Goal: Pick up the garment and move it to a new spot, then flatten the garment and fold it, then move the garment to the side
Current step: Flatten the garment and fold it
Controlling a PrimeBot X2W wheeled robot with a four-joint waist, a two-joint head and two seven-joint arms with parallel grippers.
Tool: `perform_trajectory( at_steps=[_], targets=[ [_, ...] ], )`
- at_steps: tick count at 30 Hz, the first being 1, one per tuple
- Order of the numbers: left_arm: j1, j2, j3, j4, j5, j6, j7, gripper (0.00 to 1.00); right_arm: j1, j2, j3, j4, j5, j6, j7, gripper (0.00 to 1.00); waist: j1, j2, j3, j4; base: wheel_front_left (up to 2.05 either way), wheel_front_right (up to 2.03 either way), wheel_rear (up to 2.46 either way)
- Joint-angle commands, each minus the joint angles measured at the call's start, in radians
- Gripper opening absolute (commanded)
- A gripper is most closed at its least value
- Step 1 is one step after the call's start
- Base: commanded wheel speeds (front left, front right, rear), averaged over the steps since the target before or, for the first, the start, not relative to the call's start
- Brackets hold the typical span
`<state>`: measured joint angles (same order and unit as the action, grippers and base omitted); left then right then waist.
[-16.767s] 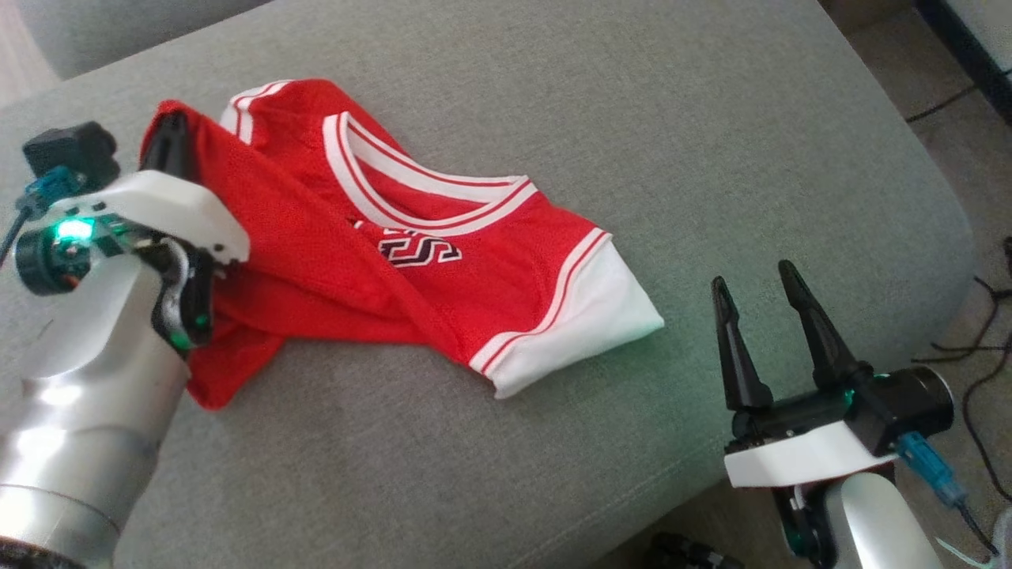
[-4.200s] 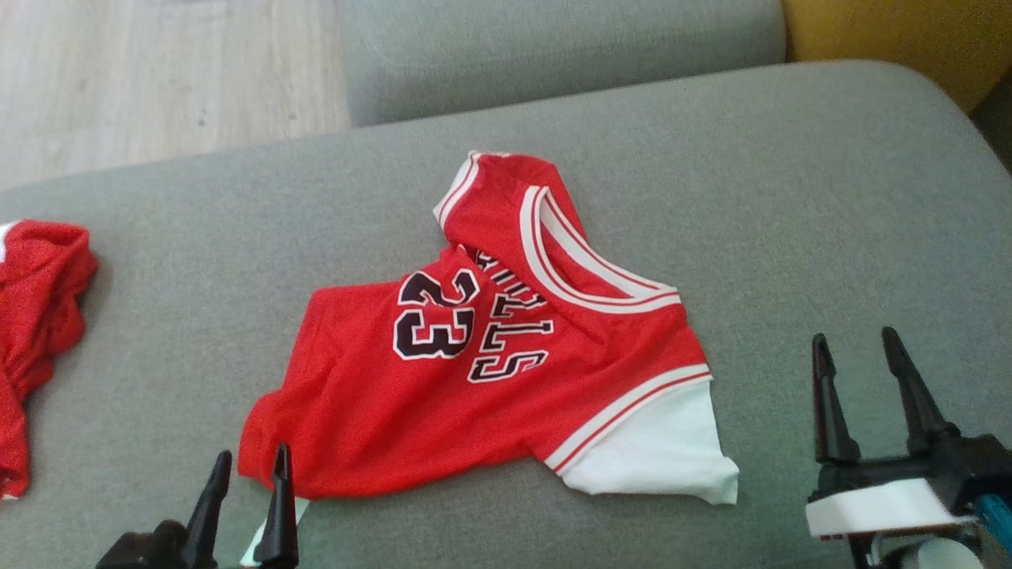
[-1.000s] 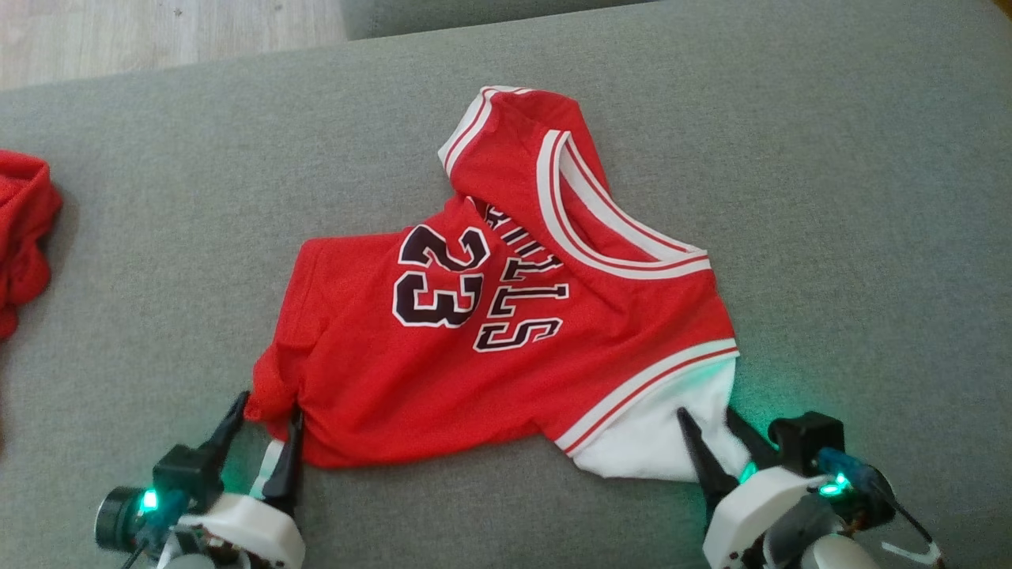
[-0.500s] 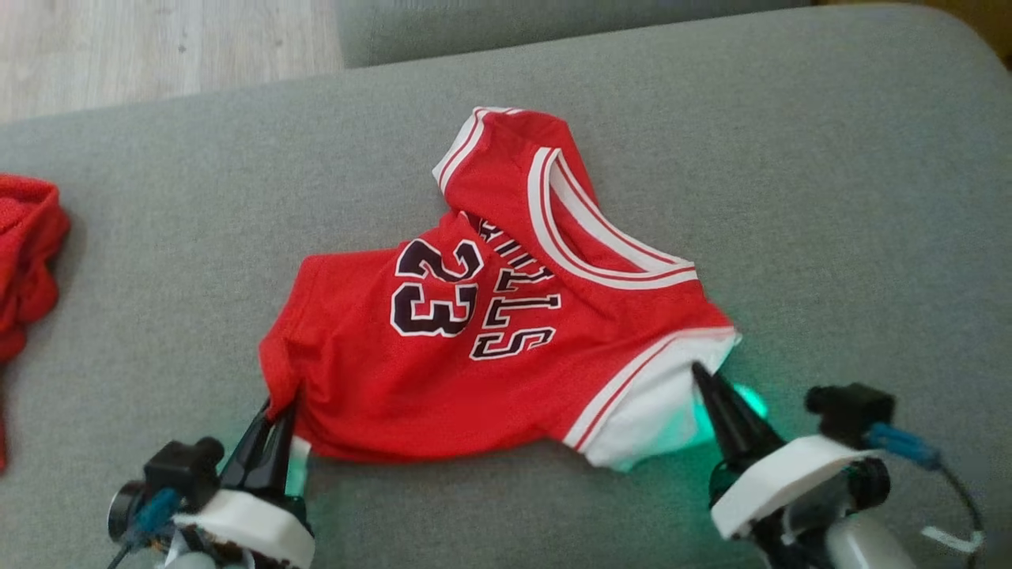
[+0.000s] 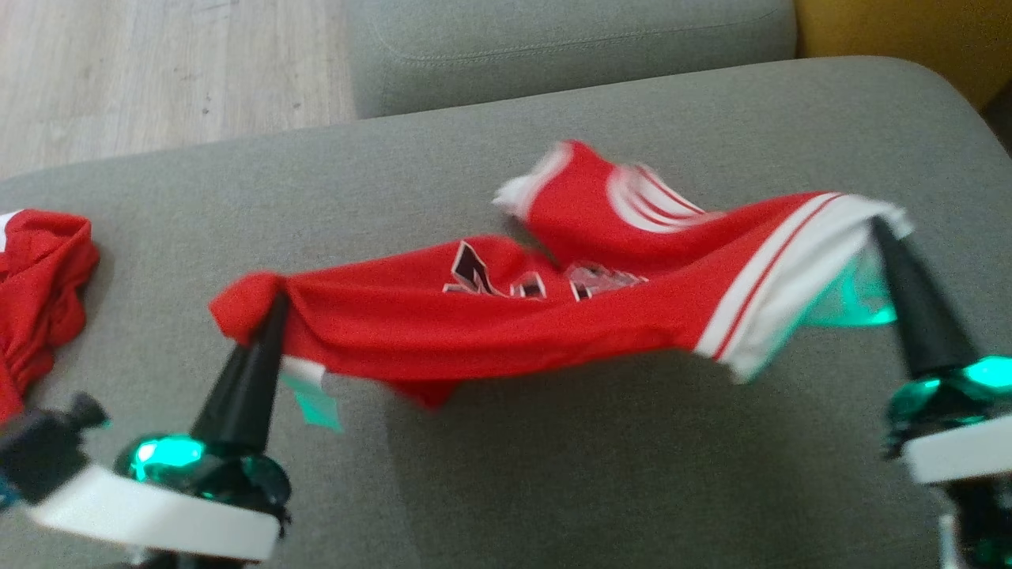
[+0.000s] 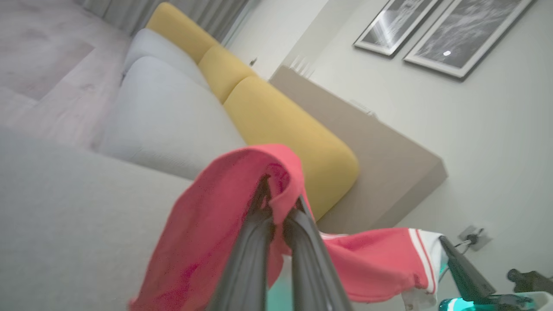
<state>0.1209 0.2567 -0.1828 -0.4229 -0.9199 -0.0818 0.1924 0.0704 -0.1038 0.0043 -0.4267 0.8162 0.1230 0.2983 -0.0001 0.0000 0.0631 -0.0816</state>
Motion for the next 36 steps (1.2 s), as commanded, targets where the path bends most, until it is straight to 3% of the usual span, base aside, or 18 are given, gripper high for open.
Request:
perform_trajectory(
  at_steps=[1,2,4,5,6,8,11,15,19,24,28,32,36],
  targets=[
    [-0.051,0.002,0.059,-0.140,-0.059,0.035,0.047,0.00,-0.059,0.004,-0.026,-0.110,0.037,0.008,0.040,0.00,0.0001,0.0000,-0.006,-0.004,0.00,0.00,0.00],
    [-0.085,-0.003,0.073,-0.238,-0.114,0.084,0.095,0.00,-0.097,0.014,-0.067,-0.179,0.073,0.008,0.088,0.00,0.0001,0.0000,-0.009,-0.008,0.00,0.00,0.00],
    [-0.141,-0.007,0.088,-0.312,-0.162,0.136,0.139,0.00,-0.148,0.026,-0.106,-0.225,0.108,0.008,0.142,0.00,0.0001,0.0000,-0.007,-0.012,0.00,0.00,0.00],
    [-0.176,-0.009,0.094,-0.336,-0.185,0.163,0.161,0.00,-0.179,0.031,-0.123,-0.235,0.121,0.008,0.171,0.00,0.0001,0.0000,-0.004,-0.014,0.00,0.00,0.00],
    [-0.176,-0.009,0.094,-0.336,-0.185,0.163,0.161,0.00,-0.179,0.031,-0.123,-0.235,0.121,0.008,0.171,0.00,0.0001,0.0000,-0.004,-0.014,0.00,0.00,0.00],
    [-0.255,-0.013,0.112,-0.351,-0.222,0.219,0.199,0.00,-0.252,0.040,-0.150,-0.229,0.141,0.008,0.227,0.00,0.0001,0.0000,0.009,-0.021,0.00,0.00,0.00],
    [-0.391,-0.008,0.124,-0.297,-0.239,0.290,0.246,0.00,-0.389,0.049,-0.170,-0.160,0.113,0.008,0.297,0.00,0.0001,0.0000,0.044,-0.023,0.00,0.00,0.00],
    [-0.603,0.023,0.107,-0.110,-0.184,0.318,0.277,0.00,-0.595,0.053,-0.177,0.018,0.071,0.008,0.326,0.00,0.0001,0.0000,0.123,-0.010,0.00,0.00,0.00],
    [-0.835,0.024,0.070,0.154,-0.091,0.295,0.233,0.00,-0.825,0.053,-0.170,0.268,-0.004,0.008,0.267,0.00,0.0001,0.0000,0.195,0.002,0.00,0.00,0.00],
    [-1.143,-0.012,0.040,0.473,0.017,0.203,0.074,0.00,-1.123,0.053,-0.144,0.550,-0.059,0.008,0.111,0.00,0.0001,0.0000,0.283,0.003,0.00,0.00,0.00],
    [-1.308,-0.046,0.044,0.659,0.061,0.127,-0.076,0.00,-1.276,0.053,-0.114,0.696,-0.059,0.008,-0.023,0.00,0.0001,0.0000,0.326,-0.004,0.00,0.00,0.00],
    [-1.301,-0.069,0.046,0.788,0.067,0.046,-0.199,0.00,-1.230,0.053,-0.051,0.773,-0.034,0.008,-0.114,0.00,0.0001,0.0000,0.309,-0.012,0.00,0.00,0.00],
    [-1.147,-0.070,0.031,0.854,0.077,-0.008,-0.297,0.00,-1.027,0.054,0.010,0.779,-0.039,0.008,-0.157,0.00,0.0001,0.0000,0.270,-0.021,0.00,0.00,0.00]
  ],
)
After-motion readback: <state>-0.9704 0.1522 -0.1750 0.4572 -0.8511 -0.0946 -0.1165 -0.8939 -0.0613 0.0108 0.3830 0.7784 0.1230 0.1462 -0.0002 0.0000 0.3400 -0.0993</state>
